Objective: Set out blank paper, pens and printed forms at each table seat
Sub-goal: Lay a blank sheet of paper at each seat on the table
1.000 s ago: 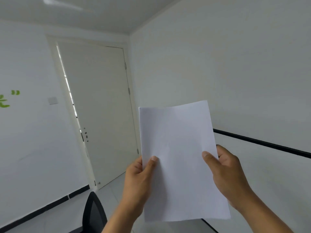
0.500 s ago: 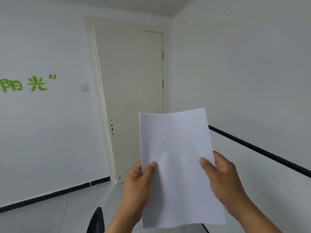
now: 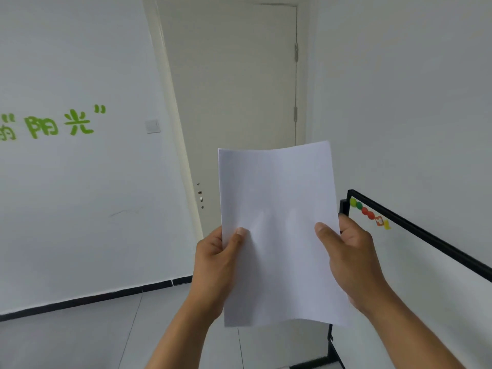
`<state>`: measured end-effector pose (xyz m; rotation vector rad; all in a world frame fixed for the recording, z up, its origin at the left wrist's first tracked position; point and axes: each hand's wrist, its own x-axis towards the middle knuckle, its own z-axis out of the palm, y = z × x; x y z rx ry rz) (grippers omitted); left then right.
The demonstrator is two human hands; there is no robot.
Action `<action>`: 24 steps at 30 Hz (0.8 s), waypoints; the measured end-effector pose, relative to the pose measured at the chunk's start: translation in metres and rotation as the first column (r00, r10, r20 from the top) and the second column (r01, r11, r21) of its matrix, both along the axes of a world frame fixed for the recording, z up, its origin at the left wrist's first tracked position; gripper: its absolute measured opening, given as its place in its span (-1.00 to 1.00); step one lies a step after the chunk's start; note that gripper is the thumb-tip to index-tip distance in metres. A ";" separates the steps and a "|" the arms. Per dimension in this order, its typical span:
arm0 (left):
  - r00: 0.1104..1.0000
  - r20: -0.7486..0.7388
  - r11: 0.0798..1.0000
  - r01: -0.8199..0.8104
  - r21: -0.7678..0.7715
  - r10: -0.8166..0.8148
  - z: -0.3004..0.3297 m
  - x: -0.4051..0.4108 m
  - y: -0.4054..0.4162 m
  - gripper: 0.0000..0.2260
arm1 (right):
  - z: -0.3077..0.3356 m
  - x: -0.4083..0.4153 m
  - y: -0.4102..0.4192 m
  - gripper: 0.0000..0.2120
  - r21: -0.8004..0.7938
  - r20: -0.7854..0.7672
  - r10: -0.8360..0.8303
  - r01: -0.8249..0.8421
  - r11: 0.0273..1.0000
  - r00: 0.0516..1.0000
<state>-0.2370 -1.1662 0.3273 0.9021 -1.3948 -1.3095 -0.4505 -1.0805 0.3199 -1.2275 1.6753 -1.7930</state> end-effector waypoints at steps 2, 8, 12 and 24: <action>0.999 -0.010 0.999 -0.040 0.001 0.040 0.000 -0.022 -0.028 -0.78 | -0.005 -0.026 -0.040 -0.57 0.005 -0.015 0.033 -0.033 0.999 0.999; 0.979 -0.039 0.979 -0.202 -0.032 0.201 0.023 -0.059 -0.109 -0.77 | 0.017 -0.070 -0.162 -0.57 0.018 -0.016 0.176 -0.176 0.984 0.984; 0.942 -0.033 0.942 -0.335 -0.031 0.334 0.028 -0.048 -0.152 -0.76 | 0.023 -0.064 -0.229 -0.59 -0.005 -0.040 0.278 -0.279 0.960 0.960; 0.821 -0.068 0.821 -0.570 -0.031 0.567 0.025 0.030 -0.323 -0.77 | 0.034 0.022 -0.450 -0.69 -0.048 -0.056 0.567 -0.570 0.820 0.821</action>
